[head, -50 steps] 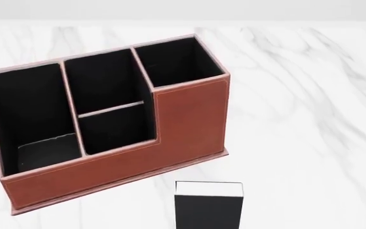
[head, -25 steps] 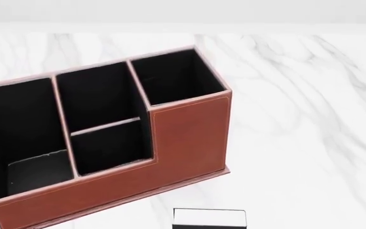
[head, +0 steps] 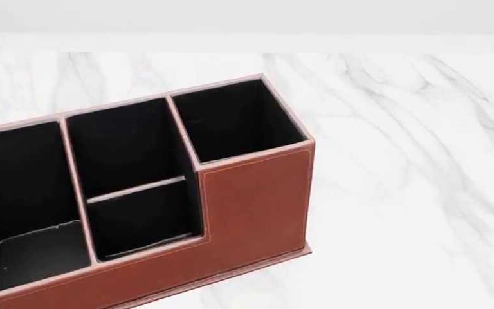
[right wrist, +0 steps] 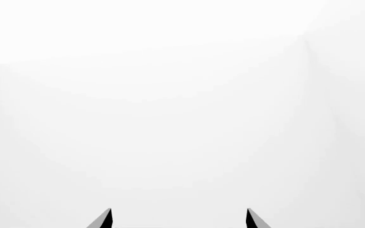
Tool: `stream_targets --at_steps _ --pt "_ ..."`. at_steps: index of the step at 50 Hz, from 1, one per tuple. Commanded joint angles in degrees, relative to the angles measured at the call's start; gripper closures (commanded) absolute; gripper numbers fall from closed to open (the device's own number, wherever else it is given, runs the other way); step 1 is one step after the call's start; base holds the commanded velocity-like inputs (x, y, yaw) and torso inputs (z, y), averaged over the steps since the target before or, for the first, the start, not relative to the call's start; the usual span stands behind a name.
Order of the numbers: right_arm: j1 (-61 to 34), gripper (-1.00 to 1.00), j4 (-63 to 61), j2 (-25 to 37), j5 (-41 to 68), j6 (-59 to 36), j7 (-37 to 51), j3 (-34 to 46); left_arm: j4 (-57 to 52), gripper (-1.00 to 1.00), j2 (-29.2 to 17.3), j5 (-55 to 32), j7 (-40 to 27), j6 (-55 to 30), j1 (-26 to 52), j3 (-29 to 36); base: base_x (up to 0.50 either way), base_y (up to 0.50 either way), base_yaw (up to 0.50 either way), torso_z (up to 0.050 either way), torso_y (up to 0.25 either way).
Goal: Pick up the book and place it in the back compartment of the caddy.
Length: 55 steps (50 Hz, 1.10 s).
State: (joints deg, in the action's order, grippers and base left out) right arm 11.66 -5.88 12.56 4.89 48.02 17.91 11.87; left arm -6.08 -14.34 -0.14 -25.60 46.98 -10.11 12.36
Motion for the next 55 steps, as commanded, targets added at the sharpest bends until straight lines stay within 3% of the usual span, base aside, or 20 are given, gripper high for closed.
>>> stream_targets --at_steps 1,55 --pt "-0.1 -1.0 0.0 0.2 -0.1 -0.1 0.4 0.1 0.2 -1.0 -0.2 0.0 -0.3 0.2 0.1 0.2 0.07 0.0 0.0 0.0 0.0" --pt "-0.3 -1.0 0.8 0.2 -2.3 1.3 2.7 0.2 0.1 -1.0 -1.0 0.3 -1.5 -0.3 0.3 1.2 0.0 0.03 0.0 0.0 0.0"
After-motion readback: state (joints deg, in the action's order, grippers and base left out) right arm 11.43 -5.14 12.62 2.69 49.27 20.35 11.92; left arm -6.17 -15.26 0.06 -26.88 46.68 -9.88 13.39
